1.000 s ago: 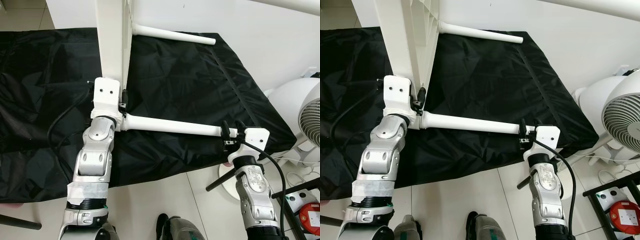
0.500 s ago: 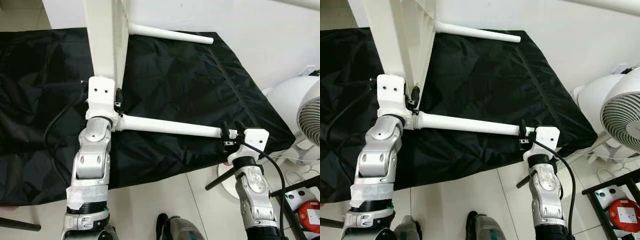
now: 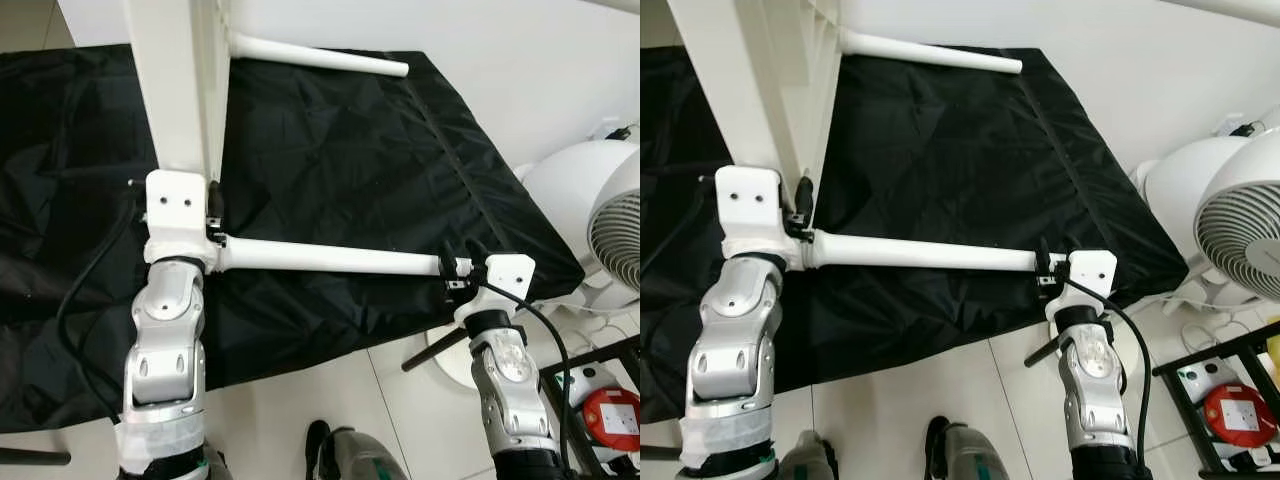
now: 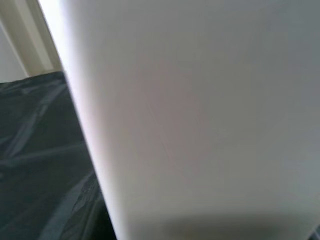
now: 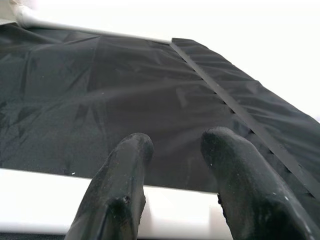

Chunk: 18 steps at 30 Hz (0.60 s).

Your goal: Building children table

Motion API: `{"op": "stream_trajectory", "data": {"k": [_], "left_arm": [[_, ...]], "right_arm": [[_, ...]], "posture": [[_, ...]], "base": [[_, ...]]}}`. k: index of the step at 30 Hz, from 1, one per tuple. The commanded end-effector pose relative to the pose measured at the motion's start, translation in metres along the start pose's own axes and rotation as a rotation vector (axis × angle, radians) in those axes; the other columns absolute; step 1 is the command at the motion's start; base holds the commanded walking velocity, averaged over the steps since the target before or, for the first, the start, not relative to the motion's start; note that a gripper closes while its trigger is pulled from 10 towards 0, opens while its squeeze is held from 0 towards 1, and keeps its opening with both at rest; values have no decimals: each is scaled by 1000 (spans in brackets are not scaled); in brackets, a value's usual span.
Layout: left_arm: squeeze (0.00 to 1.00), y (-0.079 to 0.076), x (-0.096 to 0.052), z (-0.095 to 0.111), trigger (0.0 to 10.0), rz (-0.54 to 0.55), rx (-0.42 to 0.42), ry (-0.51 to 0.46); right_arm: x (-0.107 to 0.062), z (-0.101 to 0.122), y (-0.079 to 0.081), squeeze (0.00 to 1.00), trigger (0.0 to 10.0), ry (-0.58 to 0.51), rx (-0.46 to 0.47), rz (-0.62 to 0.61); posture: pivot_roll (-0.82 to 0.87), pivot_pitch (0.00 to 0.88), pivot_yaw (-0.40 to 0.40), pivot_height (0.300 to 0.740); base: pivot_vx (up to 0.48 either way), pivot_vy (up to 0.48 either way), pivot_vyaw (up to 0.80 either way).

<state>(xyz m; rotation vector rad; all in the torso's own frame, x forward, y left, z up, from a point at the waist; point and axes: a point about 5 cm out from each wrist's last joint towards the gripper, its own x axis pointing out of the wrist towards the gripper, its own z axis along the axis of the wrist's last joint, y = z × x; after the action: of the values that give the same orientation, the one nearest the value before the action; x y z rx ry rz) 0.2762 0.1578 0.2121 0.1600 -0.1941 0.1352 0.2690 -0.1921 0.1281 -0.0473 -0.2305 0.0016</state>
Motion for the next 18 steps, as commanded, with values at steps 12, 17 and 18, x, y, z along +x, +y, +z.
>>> {"op": "stream_trajectory", "data": {"k": [12, 17, 18], "left_arm": [[0, 34, -29, 44, 0, 325, 15, -276], [0, 51, -41, 33, 0, 387, 64, -242], [0, 51, -41, 33, 0, 387, 64, -242]], "right_arm": [[-4, -7, -8, 0, 10000, 43, -16, 14], [-4, -9, -12, 0, 10000, 57, -32, 31], [-4, -9, -12, 0, 10000, 57, -32, 31]], "posture": [[65, 136, -146, 740], [79, 141, -169, 740], [79, 141, -169, 740]], "base": [[0, 0, 0], [0, 0, 0], [0, 0, 0]]}}
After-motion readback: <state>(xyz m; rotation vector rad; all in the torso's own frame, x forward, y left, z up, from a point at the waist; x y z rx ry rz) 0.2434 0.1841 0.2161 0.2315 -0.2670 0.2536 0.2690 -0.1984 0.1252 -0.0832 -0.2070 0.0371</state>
